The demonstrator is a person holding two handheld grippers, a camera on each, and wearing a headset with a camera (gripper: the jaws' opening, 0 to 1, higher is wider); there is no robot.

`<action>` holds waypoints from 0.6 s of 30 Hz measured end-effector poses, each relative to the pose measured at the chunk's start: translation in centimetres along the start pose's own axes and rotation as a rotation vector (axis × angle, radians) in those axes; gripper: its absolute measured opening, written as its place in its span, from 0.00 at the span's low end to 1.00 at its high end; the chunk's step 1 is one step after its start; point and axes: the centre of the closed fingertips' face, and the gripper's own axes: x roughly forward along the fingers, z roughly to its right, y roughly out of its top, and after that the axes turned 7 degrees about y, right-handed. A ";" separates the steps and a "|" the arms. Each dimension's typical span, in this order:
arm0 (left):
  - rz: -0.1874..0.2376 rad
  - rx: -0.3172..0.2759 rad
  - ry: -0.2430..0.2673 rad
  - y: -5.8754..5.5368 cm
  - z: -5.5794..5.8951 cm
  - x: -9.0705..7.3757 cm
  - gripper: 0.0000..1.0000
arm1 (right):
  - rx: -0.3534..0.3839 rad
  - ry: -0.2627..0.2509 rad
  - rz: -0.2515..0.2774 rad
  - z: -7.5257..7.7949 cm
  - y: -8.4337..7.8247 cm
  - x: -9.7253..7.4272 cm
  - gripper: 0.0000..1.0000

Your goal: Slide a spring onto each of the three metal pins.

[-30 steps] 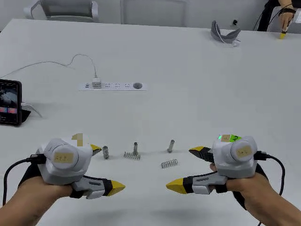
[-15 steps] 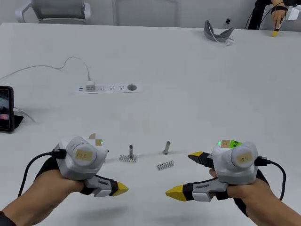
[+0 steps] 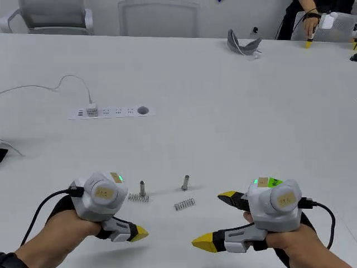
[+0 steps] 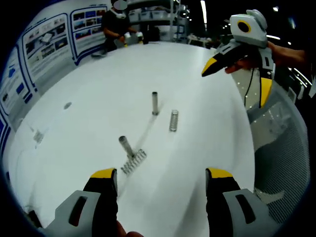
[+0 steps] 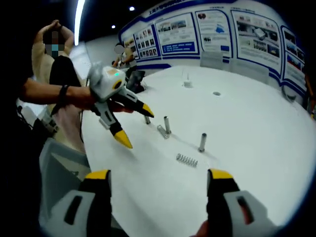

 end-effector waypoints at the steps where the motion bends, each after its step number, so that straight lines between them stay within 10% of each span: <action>1: -0.001 -0.006 -0.002 0.0 0.0 0.2 0.74 | 0.003 0.000 0.001 0.0 -0.1 -0.1 0.81; 18: -0.040 -0.085 0.003 -0.7 -0.7 3.5 0.63 | 0.042 -0.014 -0.005 -0.1 -1.4 -0.7 0.80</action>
